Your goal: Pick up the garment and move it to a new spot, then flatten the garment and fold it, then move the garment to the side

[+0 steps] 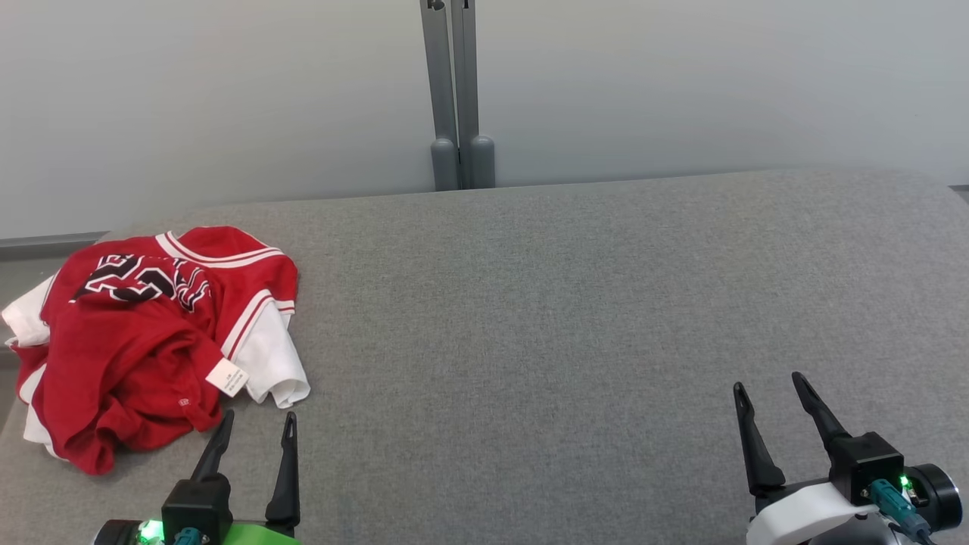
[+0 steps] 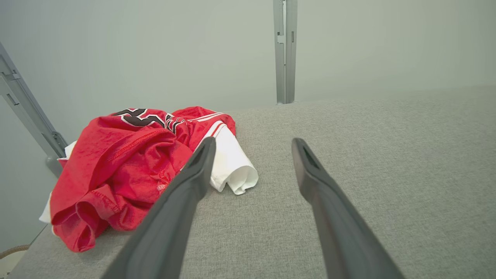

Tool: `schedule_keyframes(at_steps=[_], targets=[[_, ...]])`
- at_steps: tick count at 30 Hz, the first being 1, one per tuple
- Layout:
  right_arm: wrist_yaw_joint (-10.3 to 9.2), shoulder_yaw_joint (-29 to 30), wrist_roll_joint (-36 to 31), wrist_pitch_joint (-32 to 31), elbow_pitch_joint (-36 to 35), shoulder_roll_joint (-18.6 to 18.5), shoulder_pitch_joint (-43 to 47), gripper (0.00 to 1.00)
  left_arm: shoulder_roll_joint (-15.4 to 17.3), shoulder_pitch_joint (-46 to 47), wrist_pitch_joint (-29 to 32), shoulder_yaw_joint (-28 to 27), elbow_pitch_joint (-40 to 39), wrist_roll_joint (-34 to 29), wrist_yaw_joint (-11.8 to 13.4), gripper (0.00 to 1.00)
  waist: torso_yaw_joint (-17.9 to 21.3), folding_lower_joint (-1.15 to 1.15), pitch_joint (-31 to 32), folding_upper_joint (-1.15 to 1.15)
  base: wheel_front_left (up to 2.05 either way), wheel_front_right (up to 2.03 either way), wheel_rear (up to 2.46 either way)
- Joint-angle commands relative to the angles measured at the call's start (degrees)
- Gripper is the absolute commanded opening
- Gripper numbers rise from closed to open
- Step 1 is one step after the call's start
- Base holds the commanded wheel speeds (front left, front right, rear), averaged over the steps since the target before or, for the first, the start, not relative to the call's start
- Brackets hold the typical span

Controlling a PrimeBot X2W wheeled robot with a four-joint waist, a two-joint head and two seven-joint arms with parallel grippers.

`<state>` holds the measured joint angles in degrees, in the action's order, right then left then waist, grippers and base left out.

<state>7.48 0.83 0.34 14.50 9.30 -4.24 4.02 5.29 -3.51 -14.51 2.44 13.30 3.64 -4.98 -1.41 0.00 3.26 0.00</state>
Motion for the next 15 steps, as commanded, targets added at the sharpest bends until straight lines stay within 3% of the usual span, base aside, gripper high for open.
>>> schedule_keyframes(at_steps=[1,15], targets=[[0.02,0.2,-1.1,0.5,0.0,0.0,0.6,1.00,0.3,-0.6,-0.4,0.1,0.0,-1.3,-0.1,1.00,-0.1,0.00,0.2,0.00,0.00,0.00,0.00],[0.01,1.0,-1.7,0.7,0.2,0.5,0.6,1.00,0.4,-0.6,-0.7,-0.6,0.3,-2.3,-0.5,1.00,0.1,0.00,0.2,0.00,0.00,0.00,0.00]])
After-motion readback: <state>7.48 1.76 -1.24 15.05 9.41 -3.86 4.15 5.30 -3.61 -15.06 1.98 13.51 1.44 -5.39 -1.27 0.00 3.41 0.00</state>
